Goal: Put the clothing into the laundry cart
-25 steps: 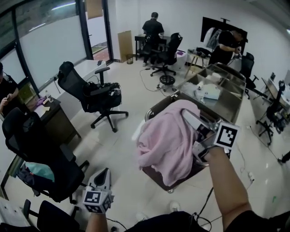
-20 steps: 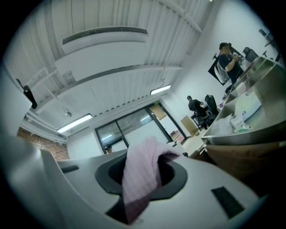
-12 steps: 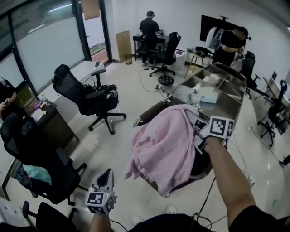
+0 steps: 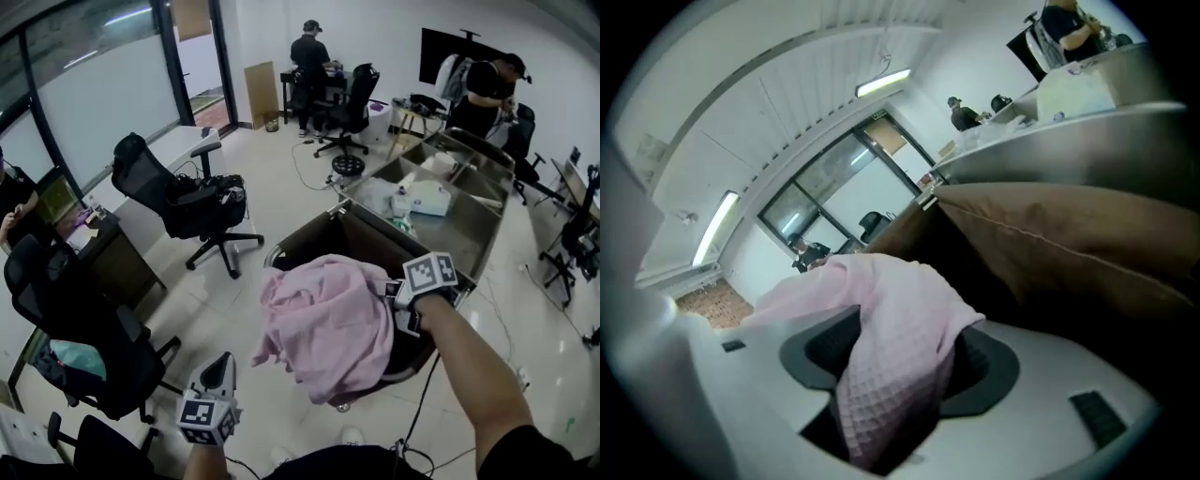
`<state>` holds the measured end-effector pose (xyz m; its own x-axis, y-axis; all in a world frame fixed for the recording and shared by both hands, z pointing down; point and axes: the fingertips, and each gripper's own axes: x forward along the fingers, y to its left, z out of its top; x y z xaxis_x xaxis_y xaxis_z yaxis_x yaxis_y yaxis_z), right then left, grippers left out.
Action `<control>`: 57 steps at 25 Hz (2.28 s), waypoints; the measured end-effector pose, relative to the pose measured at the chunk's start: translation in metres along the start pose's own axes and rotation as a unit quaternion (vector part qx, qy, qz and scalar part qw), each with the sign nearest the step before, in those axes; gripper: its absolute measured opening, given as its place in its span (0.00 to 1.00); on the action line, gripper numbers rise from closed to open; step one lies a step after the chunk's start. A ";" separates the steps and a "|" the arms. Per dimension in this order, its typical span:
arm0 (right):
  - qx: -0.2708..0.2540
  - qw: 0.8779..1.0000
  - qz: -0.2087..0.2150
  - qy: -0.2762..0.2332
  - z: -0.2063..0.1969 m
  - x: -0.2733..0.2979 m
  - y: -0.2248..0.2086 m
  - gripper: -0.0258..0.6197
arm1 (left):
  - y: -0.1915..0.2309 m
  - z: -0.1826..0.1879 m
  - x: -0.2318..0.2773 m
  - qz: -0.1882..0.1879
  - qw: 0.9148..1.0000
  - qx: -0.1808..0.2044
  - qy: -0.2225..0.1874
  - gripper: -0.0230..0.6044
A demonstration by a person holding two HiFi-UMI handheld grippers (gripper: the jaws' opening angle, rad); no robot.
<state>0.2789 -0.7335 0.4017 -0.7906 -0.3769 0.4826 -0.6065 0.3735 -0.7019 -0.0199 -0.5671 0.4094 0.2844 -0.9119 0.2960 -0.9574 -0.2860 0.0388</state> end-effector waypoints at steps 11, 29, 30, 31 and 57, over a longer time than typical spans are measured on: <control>-0.151 0.976 -0.127 -0.089 0.029 -0.090 0.001 0.86 | -0.020 0.016 0.005 -0.023 1.000 0.015 -0.012 0.04; -0.319 0.920 -0.098 -0.205 -0.069 -0.086 0.160 0.07 | -0.084 0.077 0.008 -0.105 0.992 -0.039 -0.054 0.04; -0.314 0.923 -0.084 -0.208 -0.073 -0.084 0.159 0.07 | -0.086 0.078 0.007 -0.104 0.993 -0.034 -0.053 0.04; -0.308 0.925 -0.066 -0.211 -0.077 -0.082 0.159 0.08 | -0.088 0.080 0.006 -0.103 0.993 -0.028 -0.055 0.04; -0.283 0.943 -0.020 -0.177 -0.110 -0.072 0.160 0.06 | -0.100 0.056 -0.023 -0.106 0.993 0.028 -0.048 0.04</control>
<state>0.2295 -0.5531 0.3120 -0.7490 -0.6223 0.2273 -0.6625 0.7071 -0.2472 0.0722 -0.5344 0.3449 0.4844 -0.8528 0.1949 -0.8725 -0.4871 0.0372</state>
